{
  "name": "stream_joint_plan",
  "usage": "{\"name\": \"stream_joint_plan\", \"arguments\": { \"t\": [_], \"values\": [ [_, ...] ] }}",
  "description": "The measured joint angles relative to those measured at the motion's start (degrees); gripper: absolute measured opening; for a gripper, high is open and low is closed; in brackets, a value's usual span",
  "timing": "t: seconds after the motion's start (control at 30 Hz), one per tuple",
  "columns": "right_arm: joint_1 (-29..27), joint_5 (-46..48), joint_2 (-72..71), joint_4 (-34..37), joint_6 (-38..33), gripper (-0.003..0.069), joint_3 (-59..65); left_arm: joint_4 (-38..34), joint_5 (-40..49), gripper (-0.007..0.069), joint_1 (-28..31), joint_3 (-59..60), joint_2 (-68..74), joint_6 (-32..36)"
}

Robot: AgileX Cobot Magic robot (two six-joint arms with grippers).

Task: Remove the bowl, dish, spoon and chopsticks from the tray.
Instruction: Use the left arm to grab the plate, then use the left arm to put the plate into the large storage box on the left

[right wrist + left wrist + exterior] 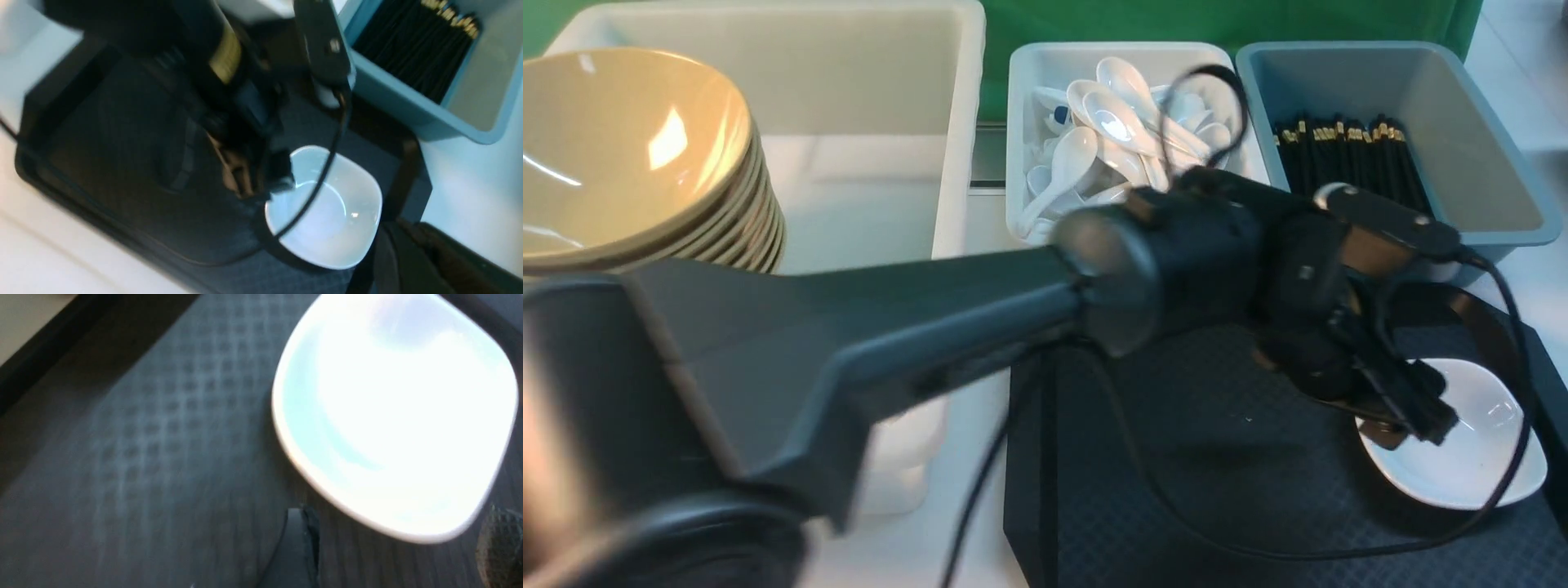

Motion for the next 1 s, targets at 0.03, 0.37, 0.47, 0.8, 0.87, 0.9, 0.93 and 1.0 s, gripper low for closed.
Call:
{"name": "stream_joint_plan", "arguments": {
  "t": [0.03, 0.37, 0.47, 0.8, 0.87, 0.9, 0.93, 1.0],
  "values": [
    [0.0, 0.09, -0.96, -0.16, 0.11, 0.0039, 0.0, 0.0, 0.32, 0.0496, -0.06, -2.21, 1.94, 0.0],
    [0.0, 0.19, -2.32, -0.36, 0.71, 0.0041, 0.56, 0.06, 0.75, 0.0485, -0.06, -17.15, 16.11, -3.42],
    [0.0, 0.2, -2.36, -0.36, -0.6, 0.0042, 0.56, 0.28, 1.53, 0.0416, -0.06, -19.33, 17.56, -3.68],
    [0.0, 0.3, -2.43, -0.36, -3.48, 0.0043, 0.56, -1.78, 10.94, 0.0037, 1.62, -20.41, 14.97, -3.27],
    [0.0, 0.3, -2.35, -0.36, -3.53, 0.0043, 0.56, -1.22, 14.95, 0.0015, 2.89, -20.27, 12.41, -2.48],
    [0.0, 0.3, -1.89, -0.36, -3.53, 0.0043, 0.56, -0.49, 17.35, 0.0004, 3.75, -19.98, 10.13, -1.51],
    [0.0, 0.3, -1.79, -0.36, -3.53, 0.0043, 0.56, -0.36, 17.72, 0.0004, 4.14, -19.92, 9.72, -1.36],
    [0.0, 0.3, 0.26, -0.01, -3.86, 0.0043, 0.43, 0.79, 21.55, 0.0001, 6.58, -19.53, 3.5, 0.67]
  ]
}}
